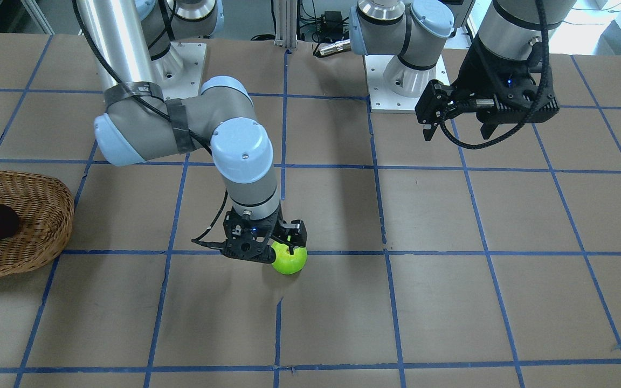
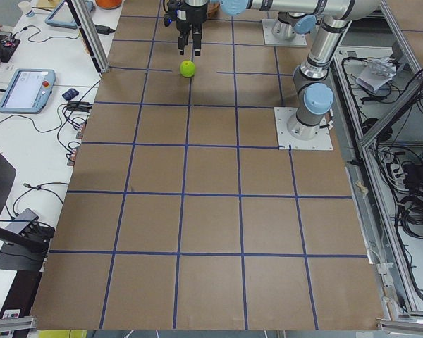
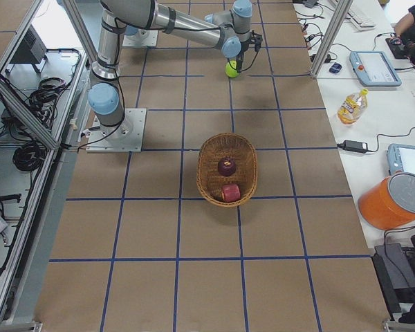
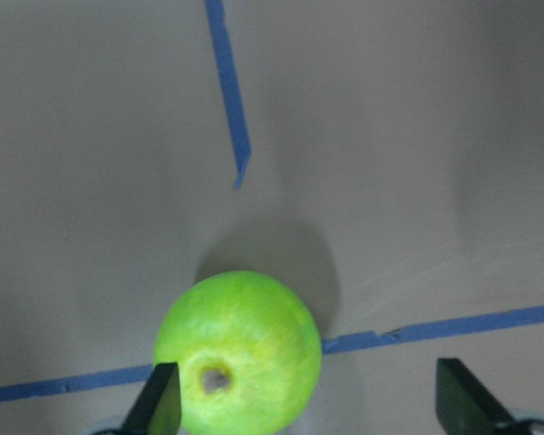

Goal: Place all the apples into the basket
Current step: 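Lower the right gripper and grasp the green apple at center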

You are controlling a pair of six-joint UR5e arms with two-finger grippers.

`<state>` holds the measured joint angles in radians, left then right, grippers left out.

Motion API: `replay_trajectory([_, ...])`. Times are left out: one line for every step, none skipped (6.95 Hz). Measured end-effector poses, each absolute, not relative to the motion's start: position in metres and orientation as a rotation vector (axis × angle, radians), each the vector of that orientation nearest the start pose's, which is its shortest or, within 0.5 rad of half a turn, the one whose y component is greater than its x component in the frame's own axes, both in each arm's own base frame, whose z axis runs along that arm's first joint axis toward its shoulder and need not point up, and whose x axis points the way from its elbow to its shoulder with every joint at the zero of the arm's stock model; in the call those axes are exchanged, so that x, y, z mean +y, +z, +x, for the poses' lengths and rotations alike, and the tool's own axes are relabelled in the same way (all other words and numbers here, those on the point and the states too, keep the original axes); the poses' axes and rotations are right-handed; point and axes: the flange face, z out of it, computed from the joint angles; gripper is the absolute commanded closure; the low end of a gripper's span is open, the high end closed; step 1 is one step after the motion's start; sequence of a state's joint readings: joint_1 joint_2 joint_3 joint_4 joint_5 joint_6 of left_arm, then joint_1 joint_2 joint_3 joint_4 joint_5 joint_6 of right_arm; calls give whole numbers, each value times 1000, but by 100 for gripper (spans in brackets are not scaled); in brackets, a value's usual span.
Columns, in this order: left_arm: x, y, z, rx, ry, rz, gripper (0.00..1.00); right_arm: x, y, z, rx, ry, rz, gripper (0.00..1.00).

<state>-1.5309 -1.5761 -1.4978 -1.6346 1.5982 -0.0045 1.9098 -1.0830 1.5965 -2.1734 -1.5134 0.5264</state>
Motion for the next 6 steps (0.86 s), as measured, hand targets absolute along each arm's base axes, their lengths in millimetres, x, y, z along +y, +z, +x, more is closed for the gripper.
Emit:
replay_trajectory([-497, 516, -111, 3113, -10, -68, 0, -560, 242, 363, 3045, -68, 282, 0])
replay_trajectory([-496, 517, -111, 3112, -12, -68, 0, -558, 234, 370, 3048, -59, 279, 0])
replay_trajectory([-495, 516, -111, 3111, -11, -68, 0, -560, 222, 374, 3047, -60, 274, 0])
replay_trajectory([-496, 516, -111, 3112, -10, -70, 0, -562, 208, 376, 3048, -61, 267, 0])
replay_trajectory([-497, 515, -111, 3112, -7, -72, 0, -564, 194, 377, 3054, -55, 251, 6])
replay_trajectory([-497, 515, -111, 3113, -6, -73, 0, -565, 183, 377, 3060, -46, 224, 41])
